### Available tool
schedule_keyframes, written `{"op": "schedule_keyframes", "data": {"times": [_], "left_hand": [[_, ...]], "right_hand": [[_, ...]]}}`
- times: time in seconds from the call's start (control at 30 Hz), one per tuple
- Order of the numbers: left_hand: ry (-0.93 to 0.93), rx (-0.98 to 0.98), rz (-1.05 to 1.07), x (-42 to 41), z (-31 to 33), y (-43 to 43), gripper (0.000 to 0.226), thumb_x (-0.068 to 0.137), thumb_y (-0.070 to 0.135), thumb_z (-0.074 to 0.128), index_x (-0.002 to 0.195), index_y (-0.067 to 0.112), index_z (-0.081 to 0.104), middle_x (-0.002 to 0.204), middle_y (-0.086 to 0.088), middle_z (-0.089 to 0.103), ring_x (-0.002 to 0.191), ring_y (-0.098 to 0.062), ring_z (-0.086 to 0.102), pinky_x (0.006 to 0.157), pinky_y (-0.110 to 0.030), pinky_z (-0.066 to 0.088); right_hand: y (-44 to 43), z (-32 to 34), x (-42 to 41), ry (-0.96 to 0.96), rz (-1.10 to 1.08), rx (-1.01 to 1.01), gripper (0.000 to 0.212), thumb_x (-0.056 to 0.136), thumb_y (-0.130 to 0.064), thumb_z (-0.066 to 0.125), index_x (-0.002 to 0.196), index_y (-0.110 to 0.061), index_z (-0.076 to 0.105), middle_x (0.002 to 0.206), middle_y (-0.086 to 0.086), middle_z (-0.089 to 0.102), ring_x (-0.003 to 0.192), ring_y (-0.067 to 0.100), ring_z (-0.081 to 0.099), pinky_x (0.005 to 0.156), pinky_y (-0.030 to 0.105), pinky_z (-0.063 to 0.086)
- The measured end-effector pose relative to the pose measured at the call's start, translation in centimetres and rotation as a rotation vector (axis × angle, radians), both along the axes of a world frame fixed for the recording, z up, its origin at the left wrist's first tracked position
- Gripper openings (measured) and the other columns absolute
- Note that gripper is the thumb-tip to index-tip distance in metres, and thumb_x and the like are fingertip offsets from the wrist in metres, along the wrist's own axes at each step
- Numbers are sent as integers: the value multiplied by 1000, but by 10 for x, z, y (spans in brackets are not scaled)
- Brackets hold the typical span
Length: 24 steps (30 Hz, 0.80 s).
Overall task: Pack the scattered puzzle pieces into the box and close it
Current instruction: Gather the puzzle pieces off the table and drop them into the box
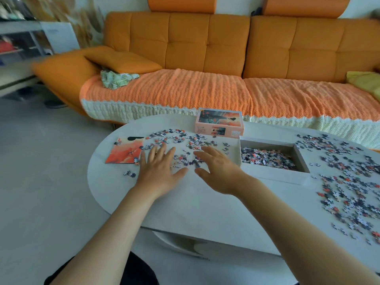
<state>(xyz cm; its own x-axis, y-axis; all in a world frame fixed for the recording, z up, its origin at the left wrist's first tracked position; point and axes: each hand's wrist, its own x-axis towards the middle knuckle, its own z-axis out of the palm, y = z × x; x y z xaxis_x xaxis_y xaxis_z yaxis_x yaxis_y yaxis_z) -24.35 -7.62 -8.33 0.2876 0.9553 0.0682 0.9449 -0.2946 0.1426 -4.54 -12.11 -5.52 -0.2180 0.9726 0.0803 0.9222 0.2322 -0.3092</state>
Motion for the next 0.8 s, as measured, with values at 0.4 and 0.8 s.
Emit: {"op": "schedule_keyframes", "data": {"times": [0.4, 0.8], "left_hand": [[-66, -124, 3, -52, -18, -4, 90, 90, 73, 27, 155, 21, -5, 162, -3, -14, 147, -18, -20, 121, -38, -7], [38, -86, -126, -11, -15, 15, 104, 73, 91, 22, 154, 32, -8, 161, 0, -19, 146, -23, -24, 117, -51, -15]], "right_hand": [[34, -37, -58, -63, 157, -82, 56, 99, -43, 40, 152, -29, 26, 162, 3, 15, 150, 21, 6, 122, 39, 7], [83, -36, 1, -94, -442, -230, 67, 92, -63, 26, 151, -36, 10, 161, 13, -5, 147, 35, -11, 118, 54, -1]]}}
